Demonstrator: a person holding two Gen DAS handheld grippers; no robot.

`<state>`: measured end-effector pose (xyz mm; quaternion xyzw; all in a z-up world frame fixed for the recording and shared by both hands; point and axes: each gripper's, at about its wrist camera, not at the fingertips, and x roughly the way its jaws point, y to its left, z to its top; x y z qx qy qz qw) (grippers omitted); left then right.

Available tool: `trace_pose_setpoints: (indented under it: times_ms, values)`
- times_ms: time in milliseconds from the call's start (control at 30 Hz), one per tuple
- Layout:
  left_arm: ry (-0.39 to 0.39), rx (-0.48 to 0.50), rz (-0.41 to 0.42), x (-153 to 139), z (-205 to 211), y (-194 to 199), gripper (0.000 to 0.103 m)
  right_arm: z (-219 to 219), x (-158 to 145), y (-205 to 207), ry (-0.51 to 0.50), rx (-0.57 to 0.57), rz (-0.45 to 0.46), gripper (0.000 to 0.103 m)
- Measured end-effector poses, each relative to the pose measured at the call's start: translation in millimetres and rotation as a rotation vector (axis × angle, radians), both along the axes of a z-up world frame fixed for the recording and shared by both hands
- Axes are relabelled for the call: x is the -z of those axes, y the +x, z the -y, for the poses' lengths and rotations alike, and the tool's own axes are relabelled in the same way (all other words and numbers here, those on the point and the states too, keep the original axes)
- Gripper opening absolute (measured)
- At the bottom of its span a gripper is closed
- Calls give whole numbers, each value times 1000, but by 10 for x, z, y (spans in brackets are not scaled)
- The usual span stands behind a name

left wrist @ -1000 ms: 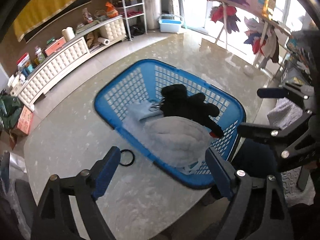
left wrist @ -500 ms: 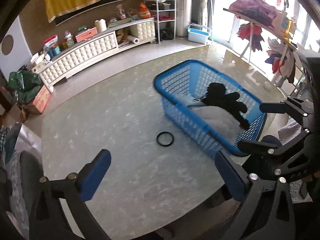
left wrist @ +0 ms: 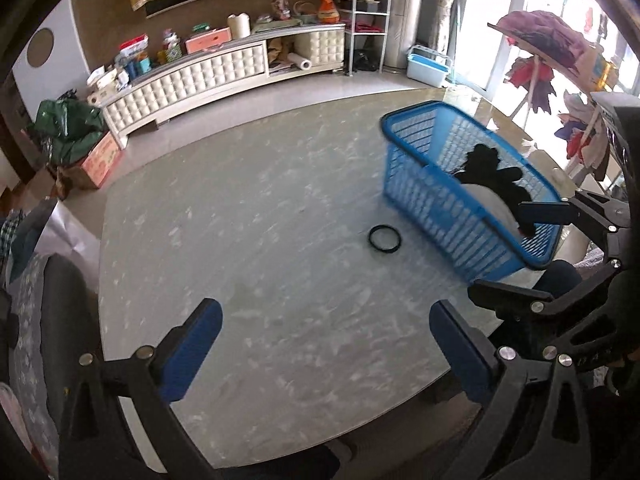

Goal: Organize soft objects
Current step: 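Withdraw the left gripper while the right gripper reaches toward the black rubber ring, then close the right gripper on the black rubber ring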

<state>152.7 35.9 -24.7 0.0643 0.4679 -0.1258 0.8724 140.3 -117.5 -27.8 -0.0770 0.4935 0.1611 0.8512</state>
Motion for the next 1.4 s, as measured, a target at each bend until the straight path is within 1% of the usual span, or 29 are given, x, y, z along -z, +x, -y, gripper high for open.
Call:
trace_pose_setpoints:
  times_ms: [300,433,567,667,800,933,1133,1233,1300,1400]
  values:
    - [-17,-82,-49,295,-513,-13,103,-443,241,132,-20,-27,-33,101]
    - [-29,-104,-72,440,-677,32,103,-540,377,219,-20,-31,-72,101]
    - [-37,-123,-94,576,-850,105,103,-648,491,318,-24,-33,-90,101]
    - [-39,-124,-104,683,-892,178,103,-661,553,386,-21,-10,-86,101]
    - [-20,-111,-101,830,-903,297,103,-639,667,476,-13,26,-76,101]
    - [0,-94,-86,932,-866,421,103,-589,806,607,-4,96,-83,101]
    - [6,-75,-87,1072,-842,712,103,-548,925,745,-28,210,-79,101]
    - [21,-51,-70,1103,-793,834,103,-474,987,764,-16,293,-84,99]
    - [41,-24,-59,1136,-748,906,103,-435,1023,778,-3,351,-82,94]
    - [68,20,-45,1205,-686,1034,103,-371,1104,759,13,459,-83,93]
